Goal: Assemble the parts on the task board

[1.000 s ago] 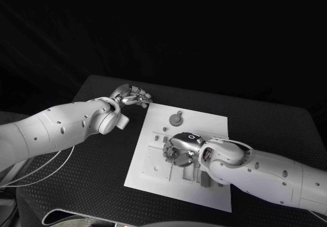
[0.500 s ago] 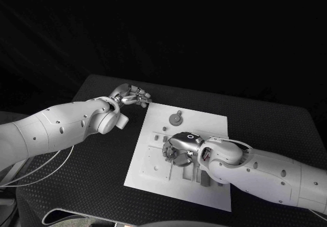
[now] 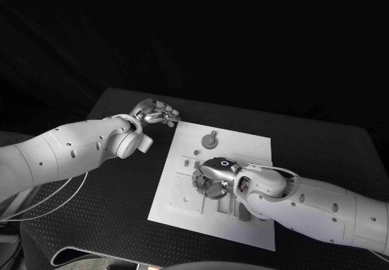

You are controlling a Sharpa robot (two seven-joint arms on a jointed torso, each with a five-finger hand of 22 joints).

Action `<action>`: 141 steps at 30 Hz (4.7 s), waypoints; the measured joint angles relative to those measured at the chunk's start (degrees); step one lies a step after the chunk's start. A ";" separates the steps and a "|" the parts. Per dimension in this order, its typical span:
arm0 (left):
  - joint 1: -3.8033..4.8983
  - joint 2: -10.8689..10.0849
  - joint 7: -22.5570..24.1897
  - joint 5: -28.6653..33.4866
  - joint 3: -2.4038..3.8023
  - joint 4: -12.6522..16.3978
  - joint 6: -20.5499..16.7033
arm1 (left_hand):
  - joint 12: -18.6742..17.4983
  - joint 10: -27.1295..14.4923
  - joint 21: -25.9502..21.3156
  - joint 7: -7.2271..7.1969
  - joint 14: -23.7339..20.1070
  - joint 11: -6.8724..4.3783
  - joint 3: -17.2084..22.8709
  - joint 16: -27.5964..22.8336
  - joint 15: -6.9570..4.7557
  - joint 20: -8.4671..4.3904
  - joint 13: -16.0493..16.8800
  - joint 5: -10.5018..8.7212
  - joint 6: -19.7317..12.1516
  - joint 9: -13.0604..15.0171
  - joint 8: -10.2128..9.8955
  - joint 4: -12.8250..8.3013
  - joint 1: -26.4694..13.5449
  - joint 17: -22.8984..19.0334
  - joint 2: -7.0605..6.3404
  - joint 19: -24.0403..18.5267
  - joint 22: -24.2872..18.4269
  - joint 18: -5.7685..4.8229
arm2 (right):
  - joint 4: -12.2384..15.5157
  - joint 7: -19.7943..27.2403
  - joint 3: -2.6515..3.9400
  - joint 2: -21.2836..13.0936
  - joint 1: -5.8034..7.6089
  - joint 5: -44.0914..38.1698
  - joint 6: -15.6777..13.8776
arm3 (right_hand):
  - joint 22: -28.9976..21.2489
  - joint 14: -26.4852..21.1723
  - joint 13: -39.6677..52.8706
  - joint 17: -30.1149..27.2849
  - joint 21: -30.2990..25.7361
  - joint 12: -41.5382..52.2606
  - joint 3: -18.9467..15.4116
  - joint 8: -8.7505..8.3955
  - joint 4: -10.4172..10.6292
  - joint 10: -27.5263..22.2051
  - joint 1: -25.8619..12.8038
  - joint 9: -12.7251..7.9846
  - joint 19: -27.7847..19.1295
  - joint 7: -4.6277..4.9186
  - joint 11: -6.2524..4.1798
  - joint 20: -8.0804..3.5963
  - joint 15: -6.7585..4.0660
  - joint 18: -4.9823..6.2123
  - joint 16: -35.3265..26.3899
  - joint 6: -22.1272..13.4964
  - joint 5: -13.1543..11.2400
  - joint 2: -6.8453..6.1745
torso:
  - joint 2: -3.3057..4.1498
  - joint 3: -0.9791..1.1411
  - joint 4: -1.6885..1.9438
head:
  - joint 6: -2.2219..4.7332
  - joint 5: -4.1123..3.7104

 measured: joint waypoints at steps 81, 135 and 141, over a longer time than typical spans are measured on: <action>-0.04 0.42 -0.19 0.02 -0.01 -2.05 1.04 | 0.43 -0.41 0.00 -0.21 -0.43 0.01 -0.30 -1.33 0.43 0.40 -0.46 0.00 0.20 -0.08 0.29 -0.01 0.26 1.10 0.20 -0.42 -0.59 0.00 | 7.22 -0.97 4.79 -18.39 3.08 -0.92 6.04 | -5.44 -11.62 -5.23 2.60 -2.05 -10.02 -9.26 -2.81 4.35 -12.73 -0.41 -1.72 -11.88 1.59 6.14 0.22 5.92 -6.16 -9.09 -9.13 0.00 -9.63 | 0.03 0.25 -0.10 | 1.81 -3.38; -0.05 0.03 -0.26 0.02 -0.02 -2.21 1.44 | 0.43 -0.41 0.00 -0.20 -0.43 0.01 -0.30 -1.78 0.43 0.61 -0.54 0.00 0.20 -0.17 0.29 -0.01 0.26 1.38 0.20 -0.62 -0.74 0.00 | 6.60 -1.93 4.94 -16.21 0.54 -5.73 1.68 | -5.44 1.35 0.00 6.23 0.53 -4.59 -10.74 0.82 -0.32 1.64 1.14 -0.74 0.83 -0.42 0.39 -1.02 -0.13 -1.70 -4.15 0.46 0.00 2.65 | -0.03 0.09 -0.01 | 0.88 -3.16; -0.05 0.04 -0.26 0.02 -0.02 -2.21 1.44 | 0.43 -0.41 0.00 -0.20 -0.43 0.01 -0.30 -1.78 0.43 0.61 -0.59 0.00 0.20 -0.17 0.29 -0.01 0.26 1.43 0.20 -0.62 -0.74 0.00 | 9.04 -1.86 6.08 -16.92 1.15 -5.02 0.91 | -5.44 1.55 0.17 6.44 0.53 -4.59 -10.74 0.83 -0.31 1.84 1.14 -0.64 1.03 -0.46 0.19 -0.82 0.06 -1.70 -4.15 0.51 0.00 2.65 | -0.08 0.04 0.00 | 0.92 -2.99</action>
